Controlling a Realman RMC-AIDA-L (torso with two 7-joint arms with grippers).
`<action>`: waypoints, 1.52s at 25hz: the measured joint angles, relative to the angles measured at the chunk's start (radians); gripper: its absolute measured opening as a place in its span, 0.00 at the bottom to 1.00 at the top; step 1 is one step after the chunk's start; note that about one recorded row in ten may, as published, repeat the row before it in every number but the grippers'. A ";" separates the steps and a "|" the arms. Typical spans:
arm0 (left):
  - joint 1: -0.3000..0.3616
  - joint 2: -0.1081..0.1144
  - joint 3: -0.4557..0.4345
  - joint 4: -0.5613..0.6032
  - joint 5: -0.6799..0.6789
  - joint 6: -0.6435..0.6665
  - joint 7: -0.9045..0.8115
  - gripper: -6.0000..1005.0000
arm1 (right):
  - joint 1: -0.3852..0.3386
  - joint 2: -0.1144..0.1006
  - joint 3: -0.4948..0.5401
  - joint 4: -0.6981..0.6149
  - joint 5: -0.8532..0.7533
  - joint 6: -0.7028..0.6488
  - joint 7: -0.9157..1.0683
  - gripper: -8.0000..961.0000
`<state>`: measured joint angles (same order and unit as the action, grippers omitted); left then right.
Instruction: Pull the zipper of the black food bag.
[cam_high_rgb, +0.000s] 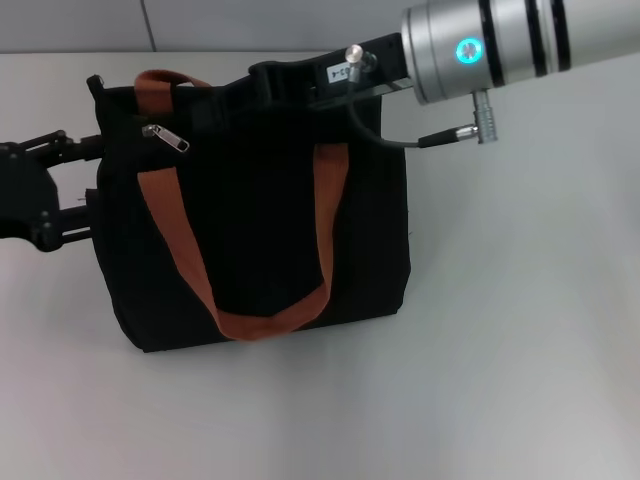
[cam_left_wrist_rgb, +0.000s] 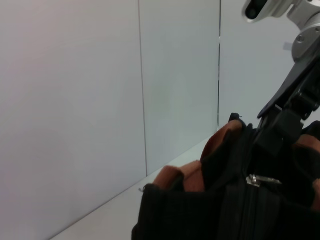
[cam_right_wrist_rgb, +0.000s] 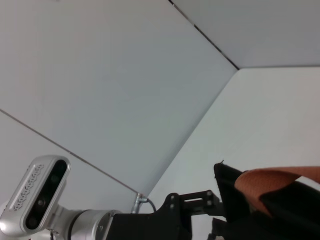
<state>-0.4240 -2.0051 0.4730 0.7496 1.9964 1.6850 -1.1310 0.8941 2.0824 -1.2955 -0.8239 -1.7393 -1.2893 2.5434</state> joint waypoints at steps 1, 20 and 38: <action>-0.002 -0.001 0.000 0.000 0.000 0.001 0.002 0.77 | 0.012 0.000 0.000 0.015 -0.002 0.001 -0.002 0.24; -0.008 -0.001 -0.010 0.000 -0.046 0.029 0.000 0.17 | 0.153 0.005 -0.048 0.145 -0.008 0.083 -0.017 0.34; -0.001 0.006 -0.011 0.000 -0.097 0.065 -0.004 0.05 | 0.146 0.007 -0.092 0.109 -0.001 0.067 0.041 0.13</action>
<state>-0.4249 -1.9986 0.4619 0.7501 1.8991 1.7502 -1.1354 1.0403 2.0893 -1.3872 -0.7149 -1.7407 -1.2220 2.5841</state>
